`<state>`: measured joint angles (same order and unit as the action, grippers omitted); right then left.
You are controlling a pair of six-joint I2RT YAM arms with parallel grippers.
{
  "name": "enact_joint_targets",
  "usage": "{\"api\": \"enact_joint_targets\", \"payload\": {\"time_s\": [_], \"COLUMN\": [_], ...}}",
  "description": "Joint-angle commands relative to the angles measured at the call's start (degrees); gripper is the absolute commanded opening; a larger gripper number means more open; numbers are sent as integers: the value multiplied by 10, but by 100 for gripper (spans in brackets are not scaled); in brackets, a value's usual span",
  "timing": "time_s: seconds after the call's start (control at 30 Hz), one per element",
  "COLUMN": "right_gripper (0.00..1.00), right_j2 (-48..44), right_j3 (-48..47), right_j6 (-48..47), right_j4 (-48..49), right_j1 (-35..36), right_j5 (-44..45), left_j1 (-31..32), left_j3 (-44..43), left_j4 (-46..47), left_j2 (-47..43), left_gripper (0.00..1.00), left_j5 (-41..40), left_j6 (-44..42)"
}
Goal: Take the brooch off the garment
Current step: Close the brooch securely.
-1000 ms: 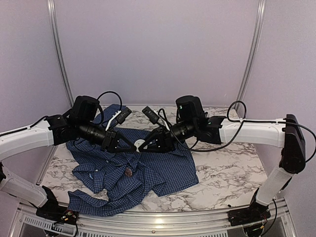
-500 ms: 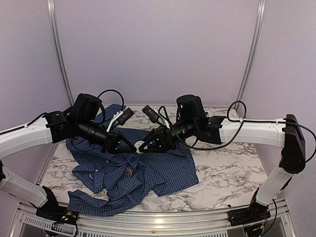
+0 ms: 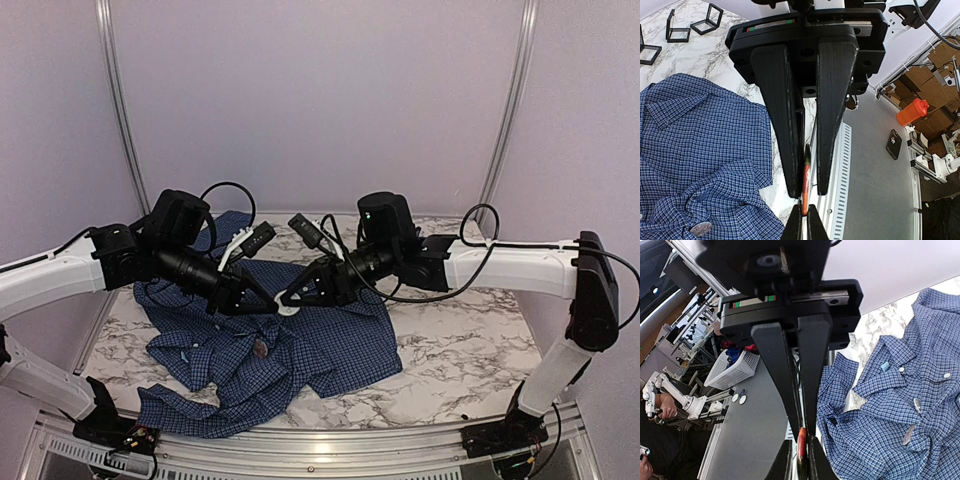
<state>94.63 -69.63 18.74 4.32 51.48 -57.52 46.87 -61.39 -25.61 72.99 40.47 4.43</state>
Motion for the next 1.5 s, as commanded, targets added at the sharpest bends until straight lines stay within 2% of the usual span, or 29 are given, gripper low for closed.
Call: {"api": "enact_joint_targets", "payload": {"time_s": [0.0,0.33,0.77,1.47], "right_gripper": [8,3,2,0], "right_j2": [-9,-9,-15,-14], "right_j3": [-12,-10,-9,-13], "right_j6": [-8,-28,-39,-49], "right_j4": [-3,-16,-21,-28], "right_j1": [-3,-2,-2,10], "right_j5": [-9,-8,-2,42], "left_j1": [1,1,0,0], "left_j3": [-14,-5,11,57], "left_j4": [-16,7,45,165], "left_j2": [-5,-6,-9,-16], "left_gripper": [0,0,0,0], "left_j5": [-10,18,49,75], "left_j6": [-10,6,35,119]}}
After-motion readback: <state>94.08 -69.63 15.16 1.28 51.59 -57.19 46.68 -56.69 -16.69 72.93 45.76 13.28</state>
